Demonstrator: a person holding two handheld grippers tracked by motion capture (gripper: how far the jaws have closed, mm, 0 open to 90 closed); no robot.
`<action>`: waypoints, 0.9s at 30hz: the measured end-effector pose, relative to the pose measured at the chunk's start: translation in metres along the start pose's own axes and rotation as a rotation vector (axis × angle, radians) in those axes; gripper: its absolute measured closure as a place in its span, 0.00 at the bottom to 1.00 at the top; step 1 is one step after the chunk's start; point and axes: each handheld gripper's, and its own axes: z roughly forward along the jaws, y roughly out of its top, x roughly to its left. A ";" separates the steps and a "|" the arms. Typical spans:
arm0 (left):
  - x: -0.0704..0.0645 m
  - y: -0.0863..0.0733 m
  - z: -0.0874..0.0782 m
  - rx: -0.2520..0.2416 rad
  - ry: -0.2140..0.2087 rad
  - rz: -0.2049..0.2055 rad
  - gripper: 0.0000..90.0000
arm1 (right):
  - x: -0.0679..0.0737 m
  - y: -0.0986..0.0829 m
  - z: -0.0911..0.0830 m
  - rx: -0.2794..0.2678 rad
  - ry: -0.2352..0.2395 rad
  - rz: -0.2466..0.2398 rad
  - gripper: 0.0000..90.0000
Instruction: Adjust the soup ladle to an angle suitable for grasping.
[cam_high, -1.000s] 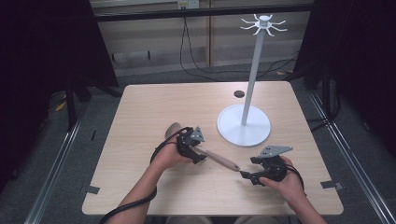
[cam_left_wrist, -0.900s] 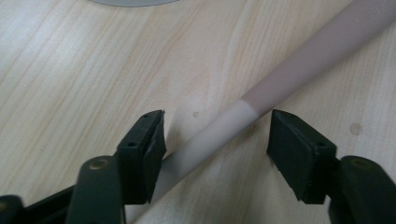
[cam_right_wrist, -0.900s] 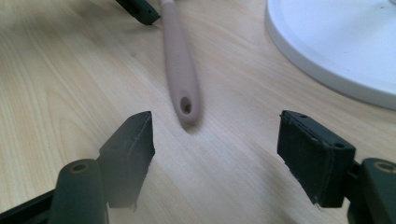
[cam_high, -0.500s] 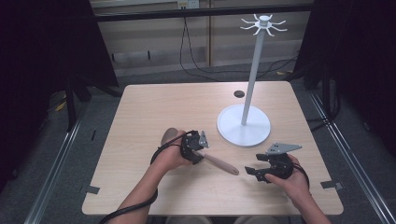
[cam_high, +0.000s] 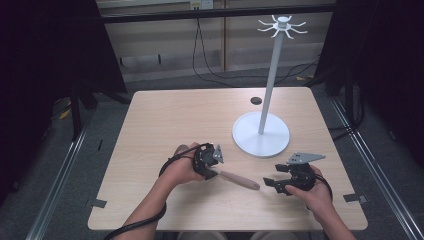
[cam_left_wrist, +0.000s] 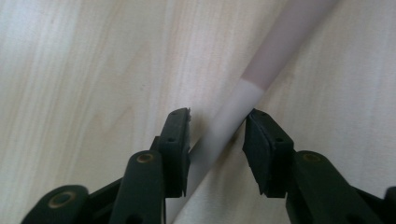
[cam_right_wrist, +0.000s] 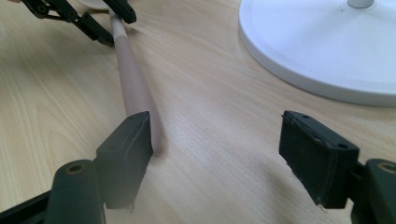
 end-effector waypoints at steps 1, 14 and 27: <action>0.000 0.000 -0.001 0.015 -0.003 0.014 0.71 | 0.000 0.000 0.000 -0.001 0.000 0.001 0.28; 0.003 -0.018 -0.009 -0.007 -0.082 -0.151 0.88 | -0.002 0.001 -0.001 -0.011 -0.004 0.018 0.28; 0.013 -0.022 -0.044 -0.254 -0.027 -0.314 0.88 | 0.011 0.014 0.005 -0.062 0.024 0.009 0.25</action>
